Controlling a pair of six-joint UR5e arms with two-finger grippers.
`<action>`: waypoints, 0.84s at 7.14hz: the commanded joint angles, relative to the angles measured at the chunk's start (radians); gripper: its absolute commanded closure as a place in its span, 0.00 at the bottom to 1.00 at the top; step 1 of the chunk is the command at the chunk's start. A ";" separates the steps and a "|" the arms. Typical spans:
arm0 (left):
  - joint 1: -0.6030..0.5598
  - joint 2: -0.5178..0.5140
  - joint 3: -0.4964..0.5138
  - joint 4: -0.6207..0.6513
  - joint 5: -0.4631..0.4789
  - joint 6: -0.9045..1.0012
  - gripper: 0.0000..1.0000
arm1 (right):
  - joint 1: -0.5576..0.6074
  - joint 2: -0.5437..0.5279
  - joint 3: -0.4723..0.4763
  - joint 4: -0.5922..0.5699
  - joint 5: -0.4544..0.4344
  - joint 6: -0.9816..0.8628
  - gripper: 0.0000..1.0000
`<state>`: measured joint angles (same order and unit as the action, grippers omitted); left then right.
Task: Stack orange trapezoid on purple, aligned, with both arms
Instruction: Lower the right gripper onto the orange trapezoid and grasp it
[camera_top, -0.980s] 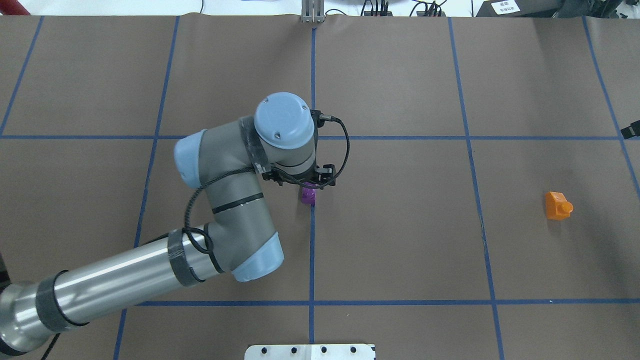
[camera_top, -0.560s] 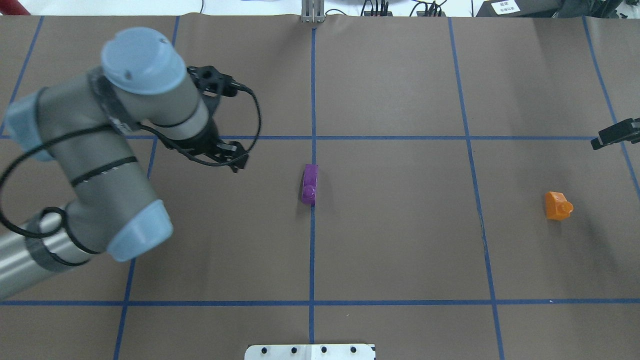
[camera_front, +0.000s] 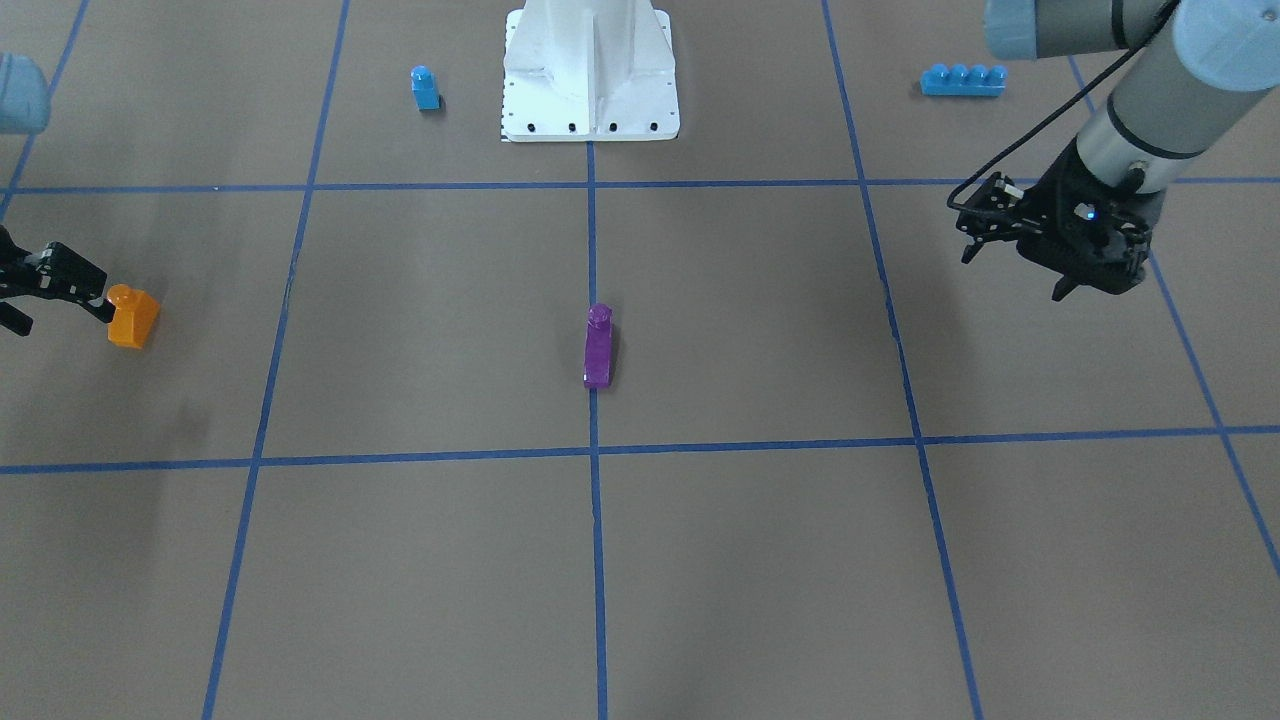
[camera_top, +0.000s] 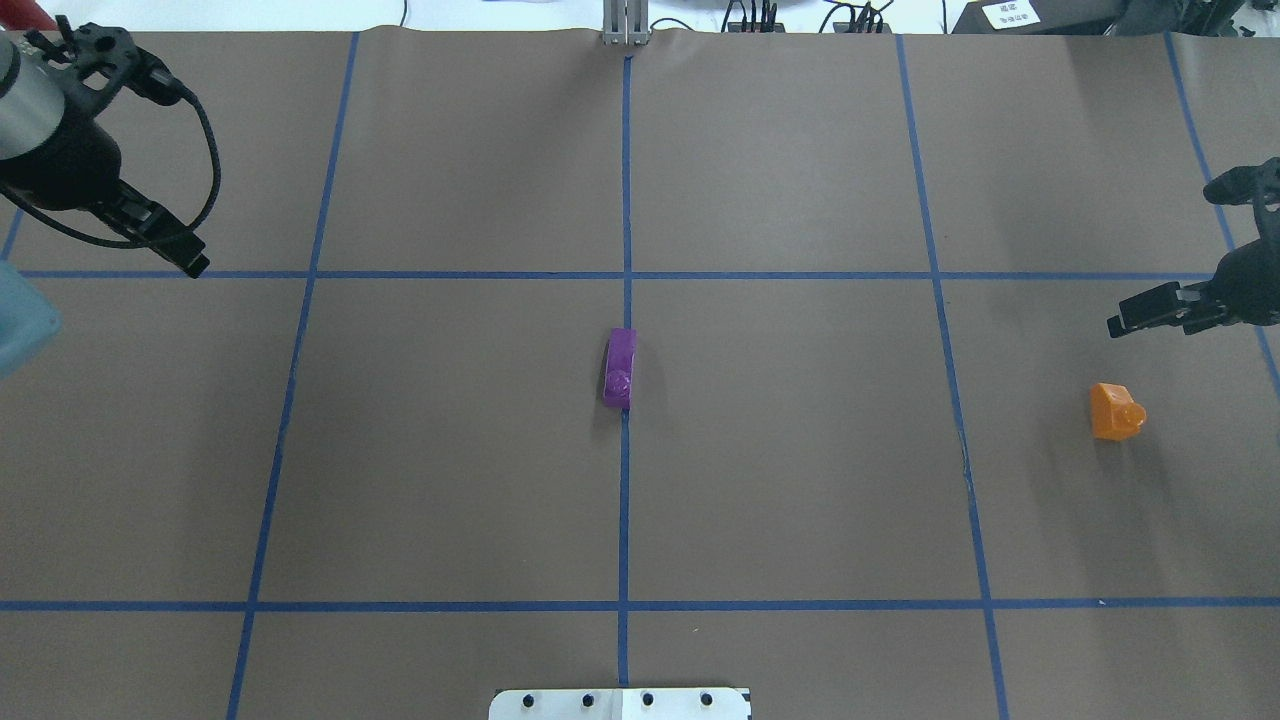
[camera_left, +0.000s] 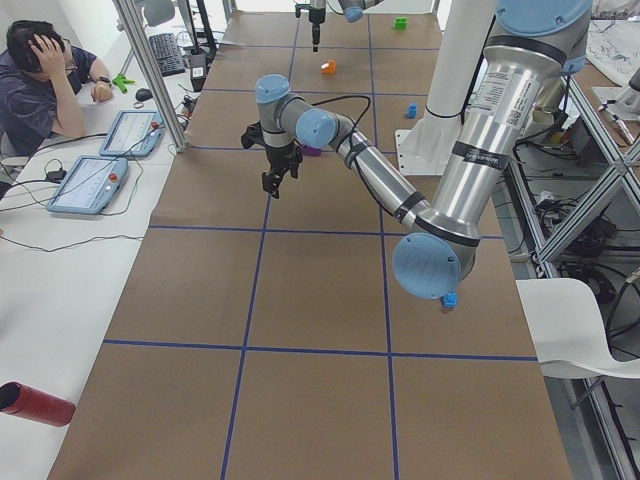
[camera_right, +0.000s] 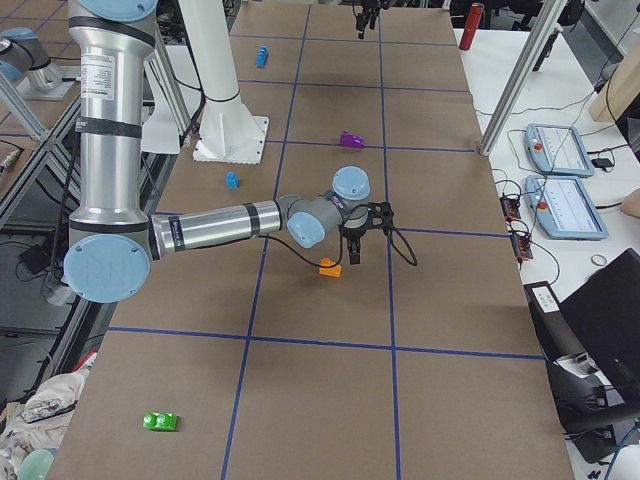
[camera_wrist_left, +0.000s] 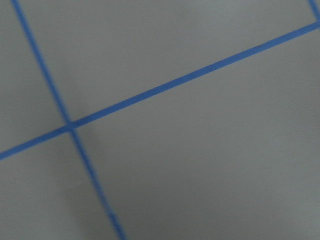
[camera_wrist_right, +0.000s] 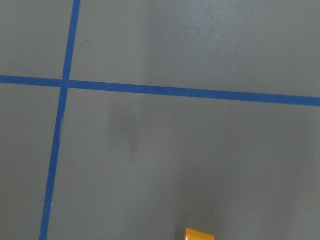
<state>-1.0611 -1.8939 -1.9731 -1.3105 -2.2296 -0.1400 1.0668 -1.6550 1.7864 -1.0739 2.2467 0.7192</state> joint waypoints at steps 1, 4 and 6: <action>-0.016 0.012 0.000 0.000 -0.007 0.033 0.00 | -0.073 -0.052 -0.001 0.066 -0.079 0.106 0.00; -0.013 0.012 0.000 0.000 -0.008 0.028 0.00 | -0.148 -0.107 -0.010 0.117 -0.145 0.158 0.00; -0.013 0.012 0.002 0.000 -0.008 0.023 0.00 | -0.195 -0.108 -0.045 0.149 -0.177 0.158 0.00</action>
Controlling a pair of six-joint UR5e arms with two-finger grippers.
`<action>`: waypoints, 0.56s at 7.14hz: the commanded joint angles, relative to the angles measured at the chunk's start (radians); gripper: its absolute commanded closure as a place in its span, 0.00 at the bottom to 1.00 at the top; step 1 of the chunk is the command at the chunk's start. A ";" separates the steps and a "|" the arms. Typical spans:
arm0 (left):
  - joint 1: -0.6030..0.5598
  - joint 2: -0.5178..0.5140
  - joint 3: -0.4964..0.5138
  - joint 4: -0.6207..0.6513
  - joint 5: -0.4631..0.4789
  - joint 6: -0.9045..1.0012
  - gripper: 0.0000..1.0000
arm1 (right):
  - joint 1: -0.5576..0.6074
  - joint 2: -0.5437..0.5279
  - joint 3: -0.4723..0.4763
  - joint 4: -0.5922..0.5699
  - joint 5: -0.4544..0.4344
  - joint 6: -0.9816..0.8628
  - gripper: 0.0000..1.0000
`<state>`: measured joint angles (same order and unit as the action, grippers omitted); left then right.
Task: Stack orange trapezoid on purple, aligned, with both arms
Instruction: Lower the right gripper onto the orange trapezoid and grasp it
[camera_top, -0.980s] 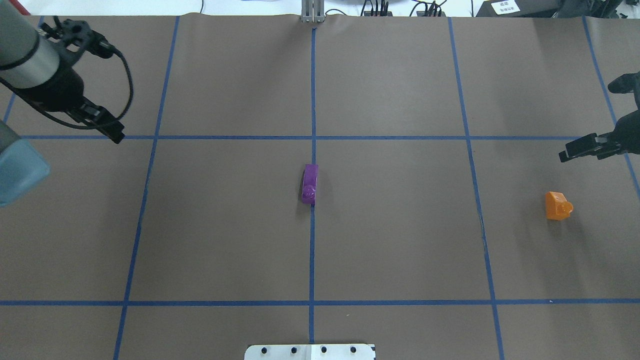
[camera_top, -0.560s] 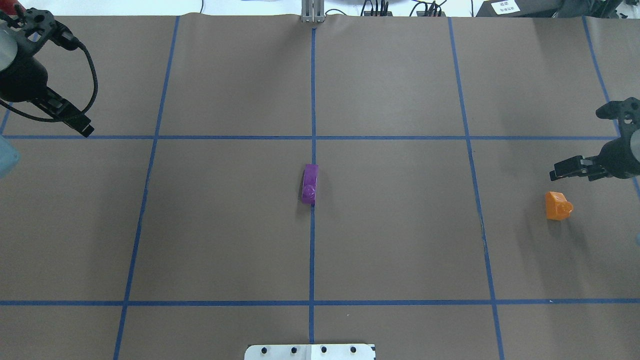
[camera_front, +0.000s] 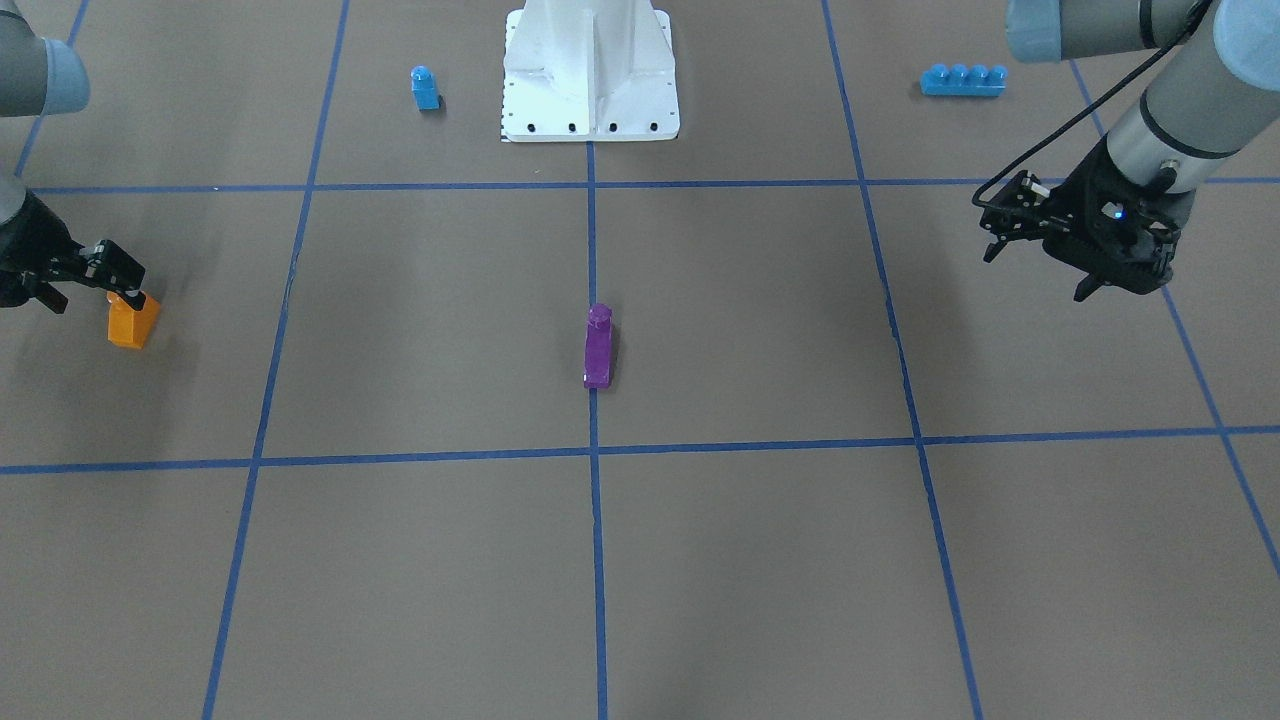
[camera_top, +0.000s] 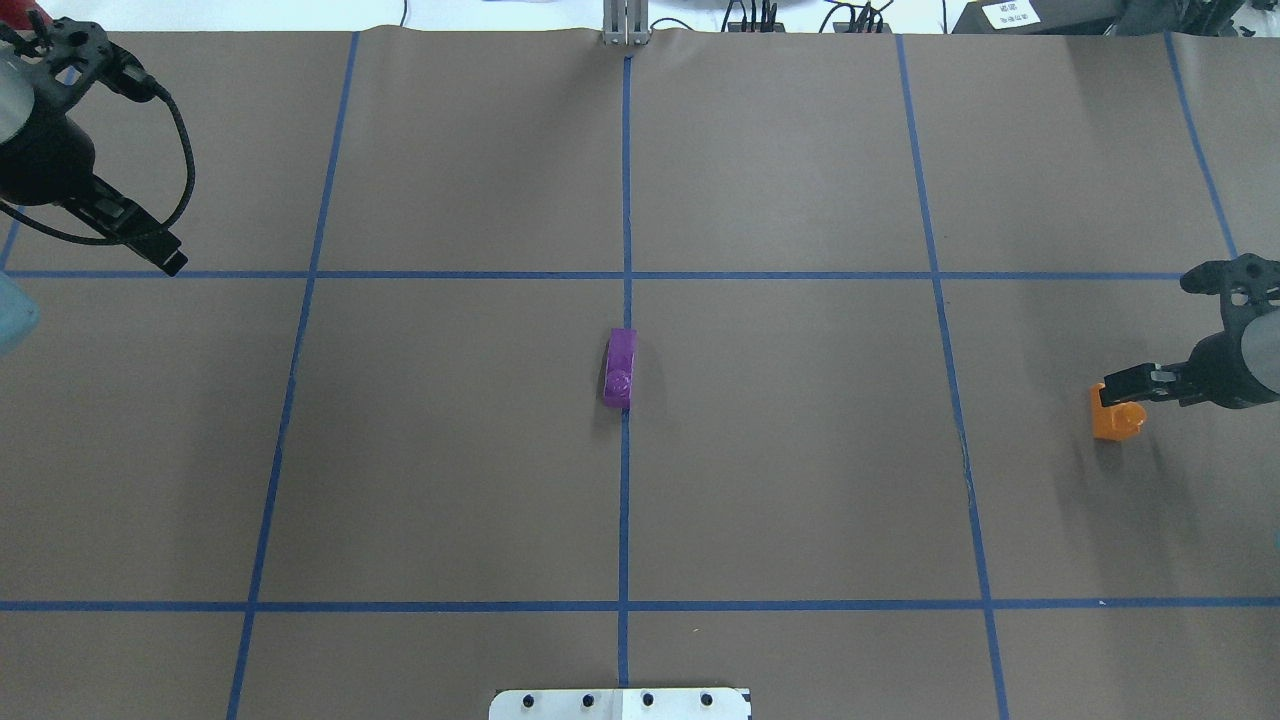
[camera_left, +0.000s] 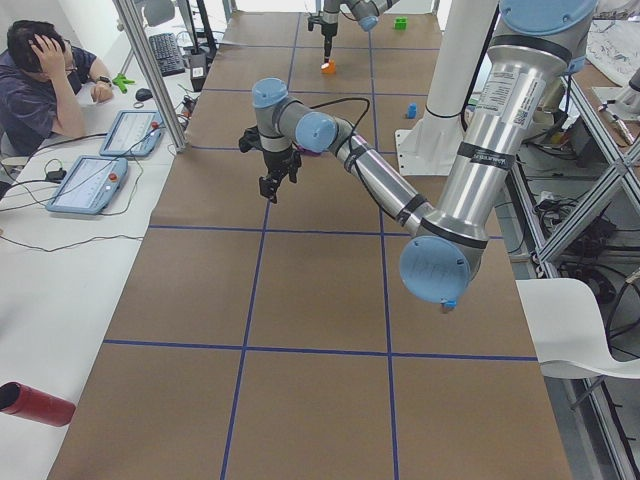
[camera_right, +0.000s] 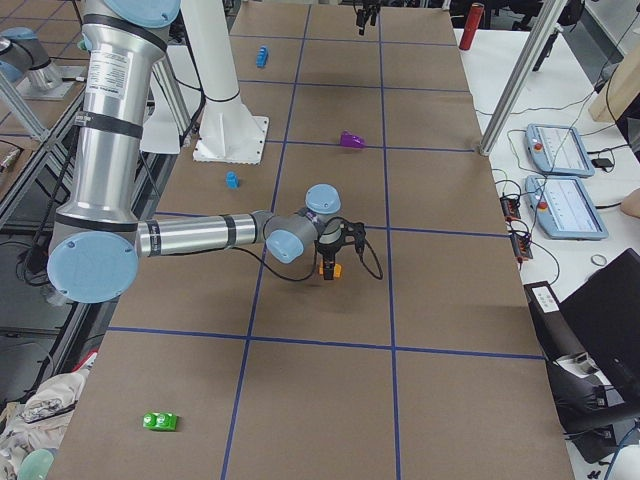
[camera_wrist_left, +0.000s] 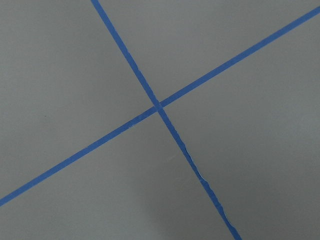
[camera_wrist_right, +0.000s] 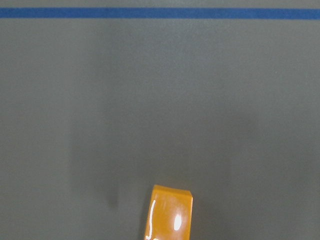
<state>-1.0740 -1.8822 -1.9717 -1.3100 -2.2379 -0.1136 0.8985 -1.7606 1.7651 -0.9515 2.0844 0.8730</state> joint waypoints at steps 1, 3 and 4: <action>0.000 0.000 0.001 0.000 0.000 -0.003 0.00 | -0.035 -0.002 -0.076 0.101 -0.015 0.004 0.02; 0.000 0.002 0.001 0.000 0.000 -0.005 0.00 | -0.035 0.009 -0.092 0.132 -0.011 0.020 0.78; 0.000 0.002 -0.001 -0.003 0.000 -0.020 0.00 | -0.036 0.009 -0.088 0.129 -0.007 0.020 1.00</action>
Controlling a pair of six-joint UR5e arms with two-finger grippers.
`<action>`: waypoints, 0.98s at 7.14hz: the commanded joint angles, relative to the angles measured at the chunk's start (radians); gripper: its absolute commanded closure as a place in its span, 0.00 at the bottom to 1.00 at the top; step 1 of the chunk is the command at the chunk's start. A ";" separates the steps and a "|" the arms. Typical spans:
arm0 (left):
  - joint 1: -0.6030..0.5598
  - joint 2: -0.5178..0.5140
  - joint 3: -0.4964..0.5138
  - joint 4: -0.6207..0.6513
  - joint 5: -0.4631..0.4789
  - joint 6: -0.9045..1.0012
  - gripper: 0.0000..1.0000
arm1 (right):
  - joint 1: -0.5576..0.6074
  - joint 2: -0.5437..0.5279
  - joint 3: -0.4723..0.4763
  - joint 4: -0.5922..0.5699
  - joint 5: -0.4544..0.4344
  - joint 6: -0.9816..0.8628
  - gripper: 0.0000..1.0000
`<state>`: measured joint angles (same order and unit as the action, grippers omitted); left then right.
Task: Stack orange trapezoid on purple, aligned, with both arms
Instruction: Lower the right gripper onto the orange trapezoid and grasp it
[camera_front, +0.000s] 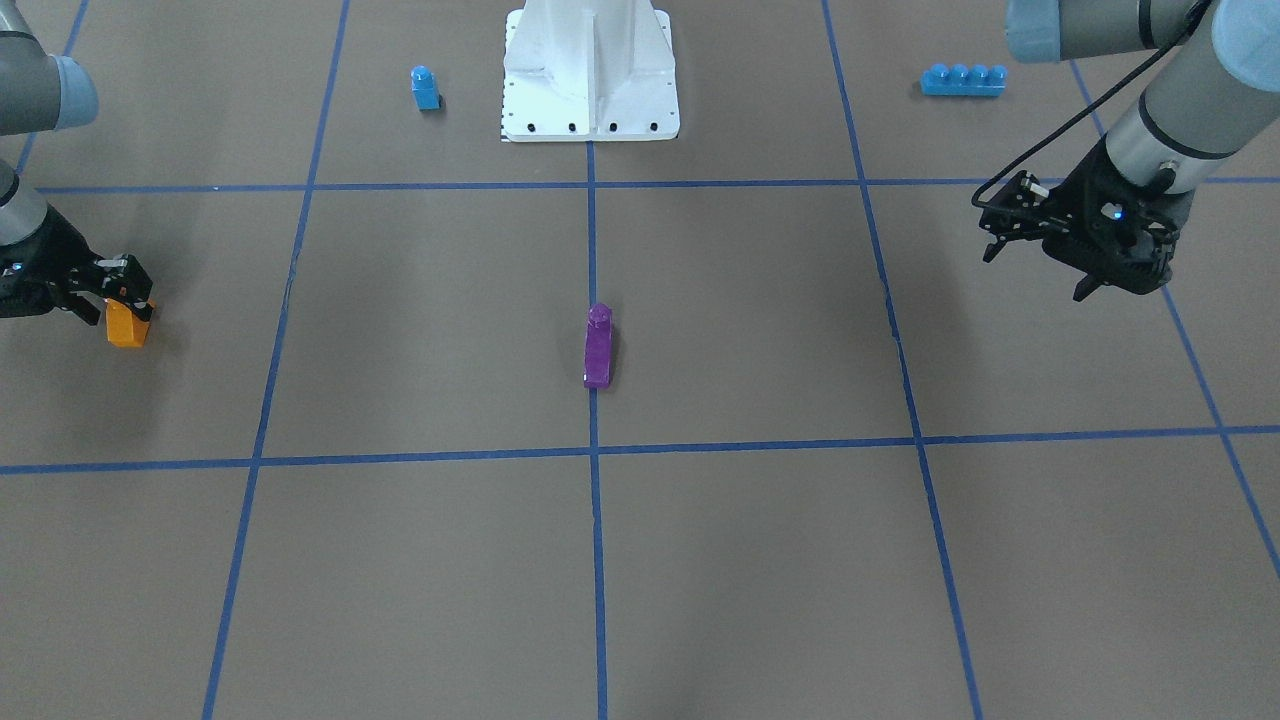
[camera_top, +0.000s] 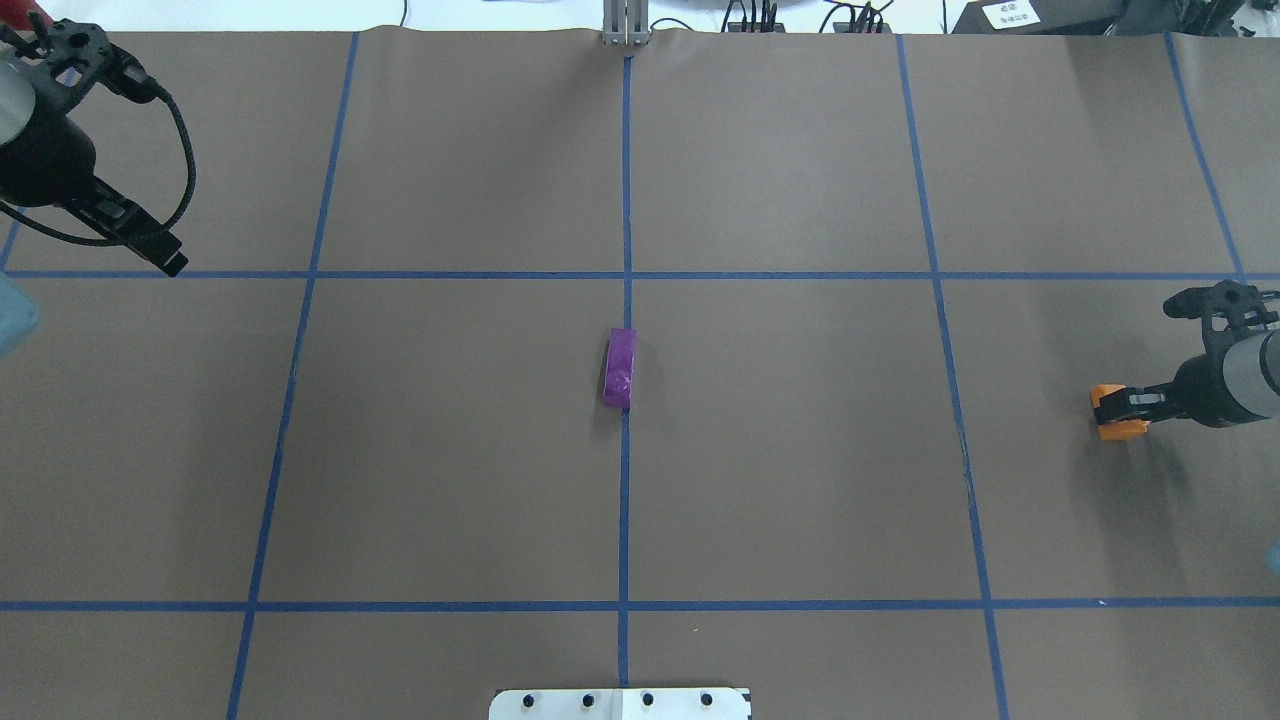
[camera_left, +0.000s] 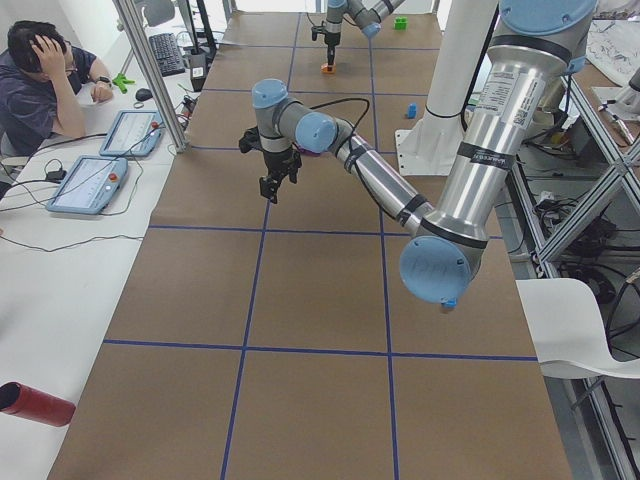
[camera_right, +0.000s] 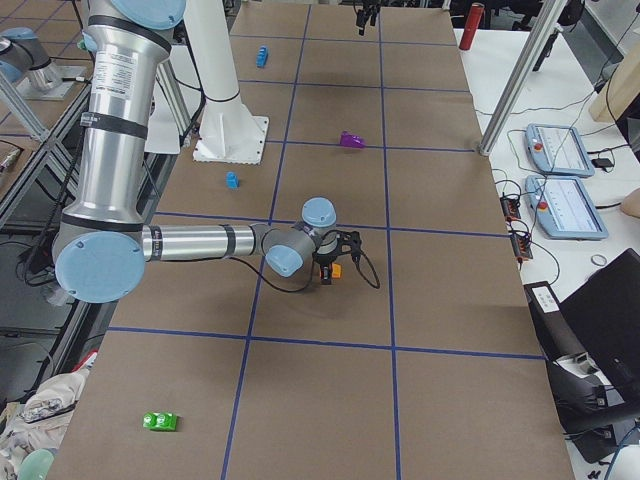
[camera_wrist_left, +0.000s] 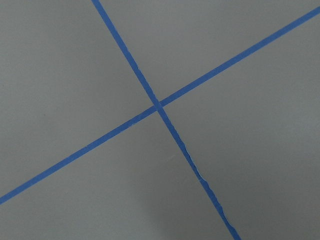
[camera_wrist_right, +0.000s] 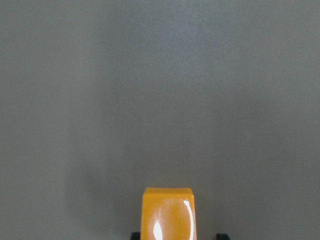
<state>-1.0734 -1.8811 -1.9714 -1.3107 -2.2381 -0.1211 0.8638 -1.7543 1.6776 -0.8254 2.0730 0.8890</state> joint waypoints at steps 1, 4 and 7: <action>0.000 0.000 -0.001 -0.002 0.000 -0.012 0.00 | -0.002 0.003 0.004 0.003 0.004 0.004 1.00; -0.002 0.002 -0.006 -0.002 0.002 -0.041 0.00 | -0.003 0.044 0.059 -0.059 0.010 0.002 1.00; -0.011 0.157 -0.012 -0.076 0.012 -0.034 0.00 | -0.014 0.286 0.076 -0.317 0.018 0.011 1.00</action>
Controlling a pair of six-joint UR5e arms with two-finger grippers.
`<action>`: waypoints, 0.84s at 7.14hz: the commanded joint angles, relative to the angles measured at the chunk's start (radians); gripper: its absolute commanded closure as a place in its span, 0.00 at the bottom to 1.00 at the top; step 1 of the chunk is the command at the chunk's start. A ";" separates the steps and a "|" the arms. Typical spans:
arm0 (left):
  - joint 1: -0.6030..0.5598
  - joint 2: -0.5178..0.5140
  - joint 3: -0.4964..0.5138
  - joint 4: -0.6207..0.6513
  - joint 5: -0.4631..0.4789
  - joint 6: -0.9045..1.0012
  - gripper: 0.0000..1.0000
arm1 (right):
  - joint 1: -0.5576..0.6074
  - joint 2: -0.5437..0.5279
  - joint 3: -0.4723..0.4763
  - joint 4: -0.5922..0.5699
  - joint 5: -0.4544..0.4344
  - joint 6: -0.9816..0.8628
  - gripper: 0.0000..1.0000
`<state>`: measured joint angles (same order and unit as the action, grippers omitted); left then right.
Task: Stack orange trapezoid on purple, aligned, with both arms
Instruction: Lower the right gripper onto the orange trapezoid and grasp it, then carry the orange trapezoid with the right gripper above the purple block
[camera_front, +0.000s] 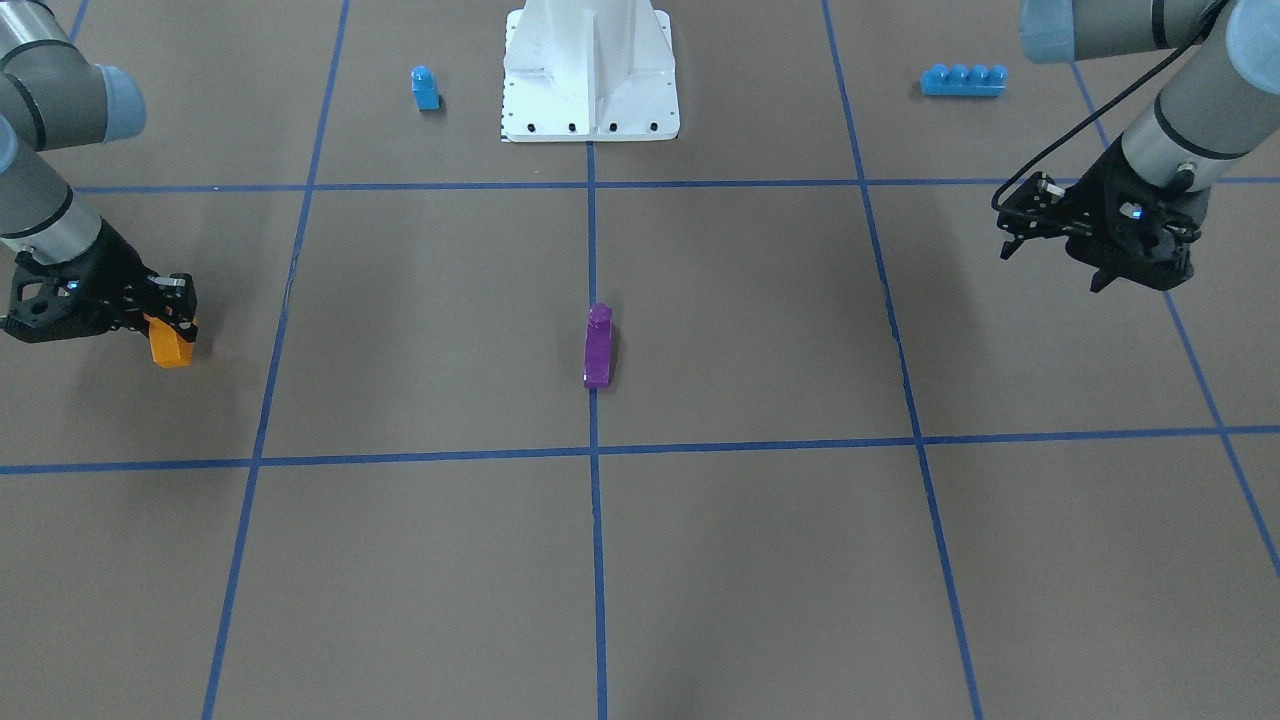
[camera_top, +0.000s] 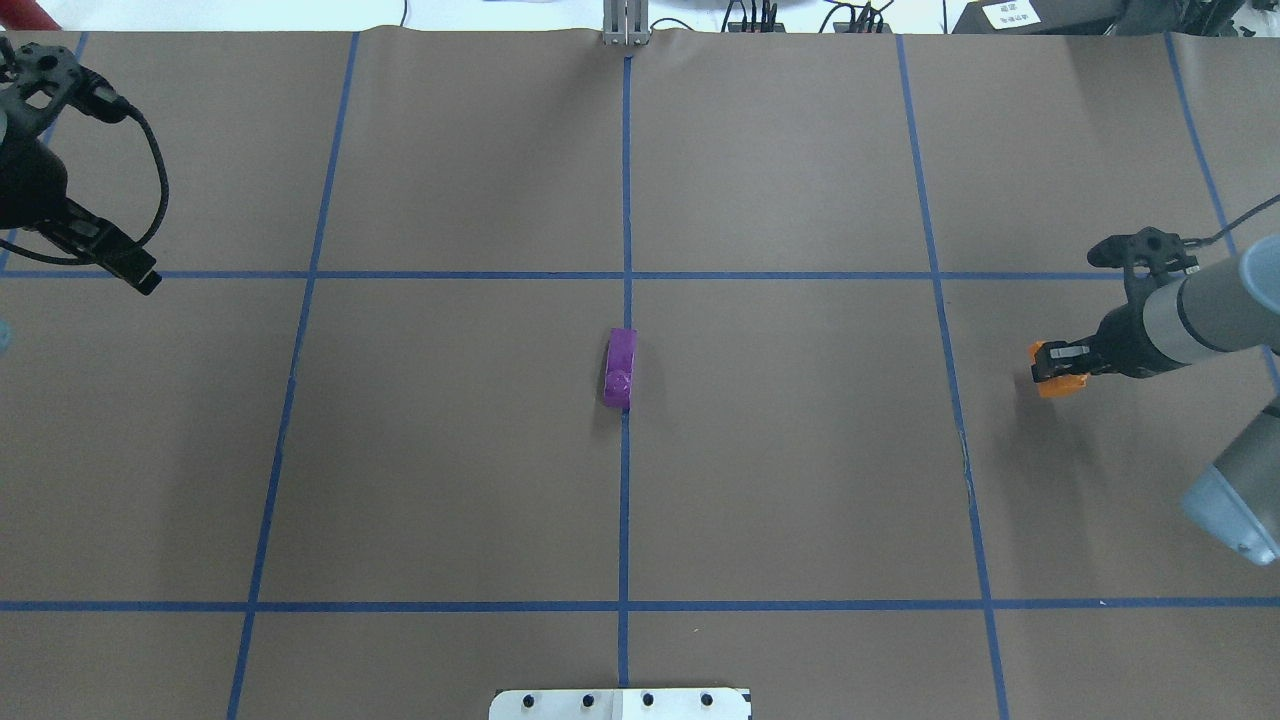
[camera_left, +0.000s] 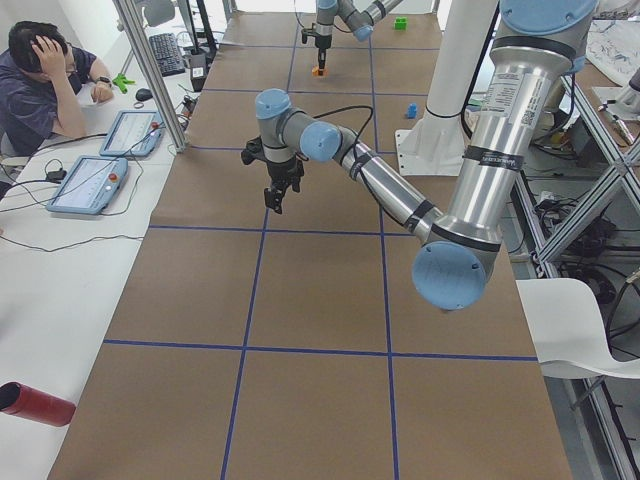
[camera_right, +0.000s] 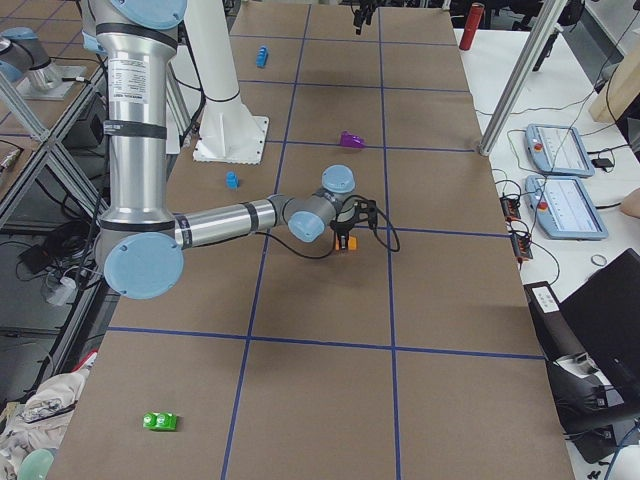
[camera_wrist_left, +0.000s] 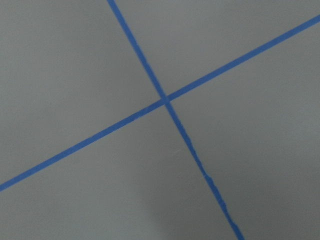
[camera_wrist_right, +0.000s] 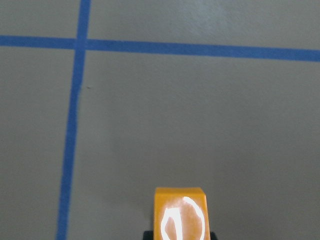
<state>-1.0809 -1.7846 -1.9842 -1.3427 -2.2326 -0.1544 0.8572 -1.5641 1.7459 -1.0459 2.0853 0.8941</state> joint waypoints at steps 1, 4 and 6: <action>-0.042 0.077 0.002 -0.050 0.007 0.004 0.00 | -0.021 0.181 0.024 -0.197 0.013 0.038 1.00; -0.126 0.122 0.002 -0.055 -0.002 -0.002 0.00 | -0.162 0.440 0.055 -0.406 -0.022 0.257 1.00; -0.126 0.123 0.002 -0.055 -0.002 -0.007 0.00 | -0.298 0.646 0.015 -0.584 -0.147 0.360 1.00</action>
<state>-1.2040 -1.6629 -1.9820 -1.3973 -2.2349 -0.1588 0.6399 -1.0367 1.7869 -1.5353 2.0062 1.1974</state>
